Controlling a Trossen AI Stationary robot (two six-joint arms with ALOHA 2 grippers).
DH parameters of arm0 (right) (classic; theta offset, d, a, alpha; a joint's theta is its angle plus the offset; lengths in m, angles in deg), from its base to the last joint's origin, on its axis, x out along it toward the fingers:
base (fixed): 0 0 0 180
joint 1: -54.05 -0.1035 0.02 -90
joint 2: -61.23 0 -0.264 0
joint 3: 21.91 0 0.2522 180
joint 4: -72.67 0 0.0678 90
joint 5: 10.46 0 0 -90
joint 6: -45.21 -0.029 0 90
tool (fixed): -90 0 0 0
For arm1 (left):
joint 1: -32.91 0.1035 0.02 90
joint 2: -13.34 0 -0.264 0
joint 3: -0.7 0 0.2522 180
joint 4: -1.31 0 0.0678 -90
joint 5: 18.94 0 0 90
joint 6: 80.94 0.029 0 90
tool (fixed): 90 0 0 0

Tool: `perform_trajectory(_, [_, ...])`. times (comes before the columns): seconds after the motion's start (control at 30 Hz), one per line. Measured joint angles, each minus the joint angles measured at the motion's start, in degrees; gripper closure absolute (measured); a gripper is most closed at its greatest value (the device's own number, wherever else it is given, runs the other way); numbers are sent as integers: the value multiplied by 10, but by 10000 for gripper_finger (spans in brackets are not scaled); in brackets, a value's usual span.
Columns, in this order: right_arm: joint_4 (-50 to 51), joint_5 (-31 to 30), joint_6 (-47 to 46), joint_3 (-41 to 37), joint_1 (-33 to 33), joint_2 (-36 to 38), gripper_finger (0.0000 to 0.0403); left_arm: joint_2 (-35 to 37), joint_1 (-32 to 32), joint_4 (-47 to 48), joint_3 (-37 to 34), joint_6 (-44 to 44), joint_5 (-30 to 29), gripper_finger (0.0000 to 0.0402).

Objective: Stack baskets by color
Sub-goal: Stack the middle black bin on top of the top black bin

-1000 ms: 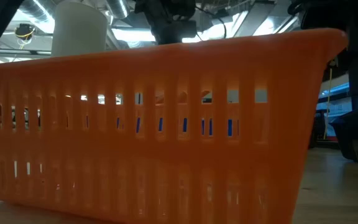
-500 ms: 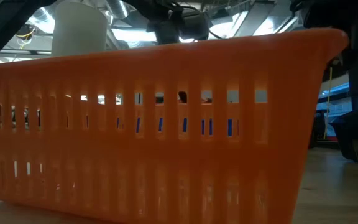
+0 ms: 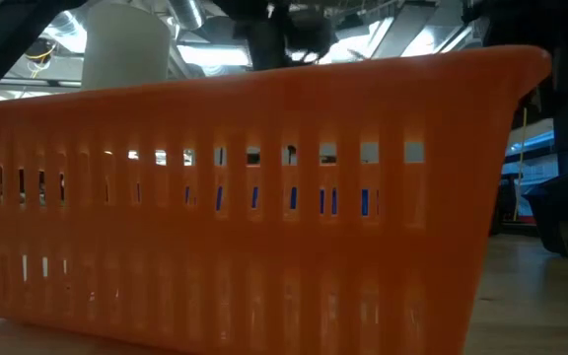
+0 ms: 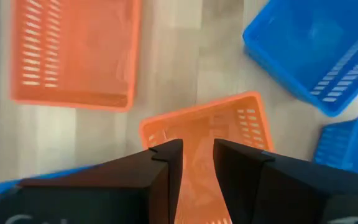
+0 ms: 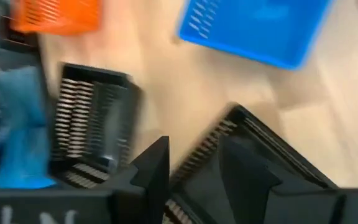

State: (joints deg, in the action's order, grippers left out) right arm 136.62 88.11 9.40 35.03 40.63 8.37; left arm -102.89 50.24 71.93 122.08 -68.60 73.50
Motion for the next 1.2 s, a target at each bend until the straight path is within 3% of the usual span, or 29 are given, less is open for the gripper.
perform_trajectory(0.23, [89, -49, -110, 0, 0, 0, 267, 2, -48, 212, 122, -105, -21, 323])
perform_trajectory(0.47, [153, -94, -224, -3, 0, -3, 267, 32, -140, 330, 117, -142, -95, 323])
perform_trajectory(0.7, [162, -88, -240, -42, 0, -42, 267, 135, -218, 322, 17, -205, -124, 324])
perform_trajectory(0.97, [144, -55, -225, -63, 0, -96, 267, 285, -291, 278, -132, -375, -212, 324])
perform_trajectory(1.2, [99, -51, -224, -80, 0, -121, 267, 372, -342, 258, -227, -490, -285, 324])
